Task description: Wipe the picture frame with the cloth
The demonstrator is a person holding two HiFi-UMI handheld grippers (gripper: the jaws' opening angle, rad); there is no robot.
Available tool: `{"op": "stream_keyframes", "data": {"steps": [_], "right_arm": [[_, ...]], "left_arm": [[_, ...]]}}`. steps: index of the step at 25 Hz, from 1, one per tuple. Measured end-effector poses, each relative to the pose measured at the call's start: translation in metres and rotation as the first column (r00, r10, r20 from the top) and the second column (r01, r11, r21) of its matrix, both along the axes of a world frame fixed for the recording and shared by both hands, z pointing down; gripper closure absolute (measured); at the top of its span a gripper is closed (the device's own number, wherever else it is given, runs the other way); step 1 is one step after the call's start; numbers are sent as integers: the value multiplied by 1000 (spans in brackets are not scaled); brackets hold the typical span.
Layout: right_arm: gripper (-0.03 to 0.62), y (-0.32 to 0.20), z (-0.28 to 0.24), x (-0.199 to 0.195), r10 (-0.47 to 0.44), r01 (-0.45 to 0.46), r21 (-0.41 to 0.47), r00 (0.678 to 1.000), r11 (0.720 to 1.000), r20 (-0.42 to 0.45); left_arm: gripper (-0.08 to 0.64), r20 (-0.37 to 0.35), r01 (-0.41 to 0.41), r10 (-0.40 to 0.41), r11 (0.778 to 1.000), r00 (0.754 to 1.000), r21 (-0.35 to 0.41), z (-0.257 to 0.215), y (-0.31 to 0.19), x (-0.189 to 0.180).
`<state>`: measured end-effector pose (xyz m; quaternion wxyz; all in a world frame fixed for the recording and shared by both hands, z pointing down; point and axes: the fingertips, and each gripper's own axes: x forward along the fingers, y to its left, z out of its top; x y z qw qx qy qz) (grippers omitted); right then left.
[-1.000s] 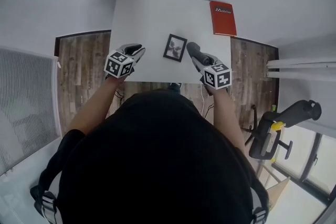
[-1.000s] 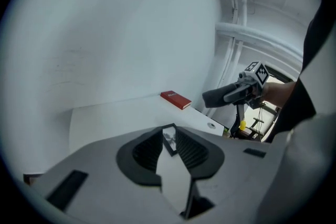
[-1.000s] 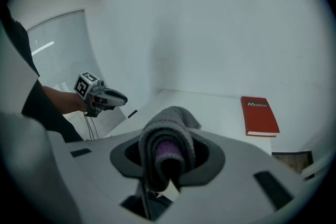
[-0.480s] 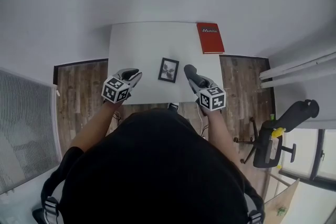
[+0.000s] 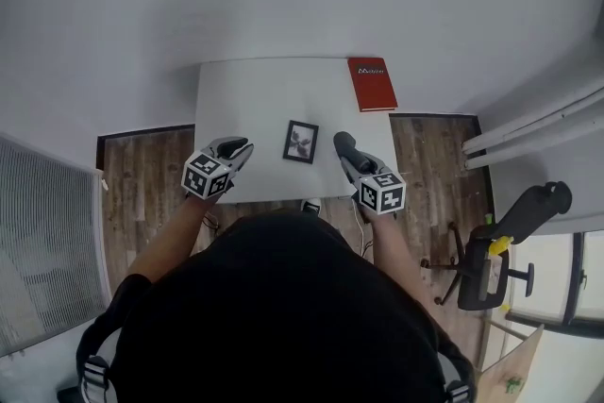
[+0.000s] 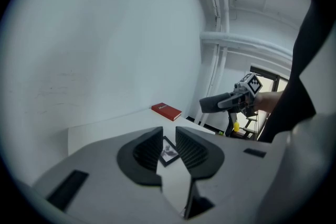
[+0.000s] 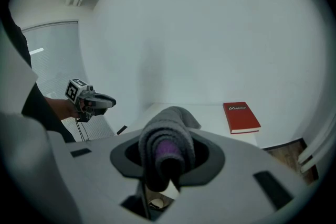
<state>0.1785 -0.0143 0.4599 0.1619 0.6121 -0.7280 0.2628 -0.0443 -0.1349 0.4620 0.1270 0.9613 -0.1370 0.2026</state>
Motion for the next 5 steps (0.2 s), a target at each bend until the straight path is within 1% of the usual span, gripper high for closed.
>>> {"op": "stream_keyframes", "data": {"steps": [5], "right_arm": [[476,13,0,-3,3,-3,-1,1000,1000,5]], "left_arm": [[480,3,0,0,1000,1000,-2,-3,10,-6]]}}
